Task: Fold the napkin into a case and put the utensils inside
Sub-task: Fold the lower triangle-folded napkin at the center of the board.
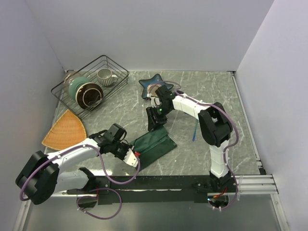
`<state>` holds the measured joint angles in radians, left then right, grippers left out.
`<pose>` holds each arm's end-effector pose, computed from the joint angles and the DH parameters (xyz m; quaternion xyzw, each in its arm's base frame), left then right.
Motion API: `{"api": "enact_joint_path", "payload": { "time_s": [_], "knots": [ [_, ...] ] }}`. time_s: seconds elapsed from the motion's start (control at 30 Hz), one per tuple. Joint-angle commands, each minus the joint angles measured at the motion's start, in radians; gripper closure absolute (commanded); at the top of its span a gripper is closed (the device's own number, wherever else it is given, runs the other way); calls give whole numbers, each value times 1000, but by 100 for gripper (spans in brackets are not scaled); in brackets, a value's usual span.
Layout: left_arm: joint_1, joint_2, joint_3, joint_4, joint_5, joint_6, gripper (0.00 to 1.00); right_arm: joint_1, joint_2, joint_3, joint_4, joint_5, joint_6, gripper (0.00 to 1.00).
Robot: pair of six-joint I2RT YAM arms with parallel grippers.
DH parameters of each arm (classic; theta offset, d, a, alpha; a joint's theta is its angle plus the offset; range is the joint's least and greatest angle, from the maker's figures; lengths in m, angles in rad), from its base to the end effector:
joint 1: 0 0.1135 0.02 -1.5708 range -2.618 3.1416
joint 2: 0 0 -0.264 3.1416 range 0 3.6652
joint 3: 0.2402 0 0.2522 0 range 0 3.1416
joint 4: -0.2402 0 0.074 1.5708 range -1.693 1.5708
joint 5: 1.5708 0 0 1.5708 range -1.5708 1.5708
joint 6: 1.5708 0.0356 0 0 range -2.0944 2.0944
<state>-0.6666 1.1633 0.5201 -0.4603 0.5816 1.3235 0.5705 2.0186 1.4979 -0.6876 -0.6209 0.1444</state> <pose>0.1405 -0.1354 0.1644 0.8179 0.4517 -0.1925 0.2999 0.3365 0.2406 0.1854 -0.2519 0.9038 0.3415 0.0557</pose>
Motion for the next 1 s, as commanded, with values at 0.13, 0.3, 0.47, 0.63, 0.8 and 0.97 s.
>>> {"api": "enact_joint_path", "payload": {
  "time_s": [0.13, 0.3, 0.47, 0.63, 0.8, 0.97],
  "knots": [
    [-10, 24, 82, -84, 67, -41, 59, 5, 88, -21, 14, 49, -14, 49],
    [34, -57, 176, -210, 95, -225, 48, 5, 101, -44, 25, 104, -45, 51],
    [194, -41, 230, -163, 109, -517, 41, 6, 91, -60, 37, 125, -58, 51],
    [315, 263, 449, -284, 158, -748, 41, 8, 69, -90, 65, 148, -49, 51],
    [351, 502, 615, -354, 190, -868, 40, 6, 74, -90, 72, 147, -42, 51],
    [340, 622, 640, -362, 189, -951, 39, 6, 68, -100, 79, 150, -39, 51]
  ]
}}
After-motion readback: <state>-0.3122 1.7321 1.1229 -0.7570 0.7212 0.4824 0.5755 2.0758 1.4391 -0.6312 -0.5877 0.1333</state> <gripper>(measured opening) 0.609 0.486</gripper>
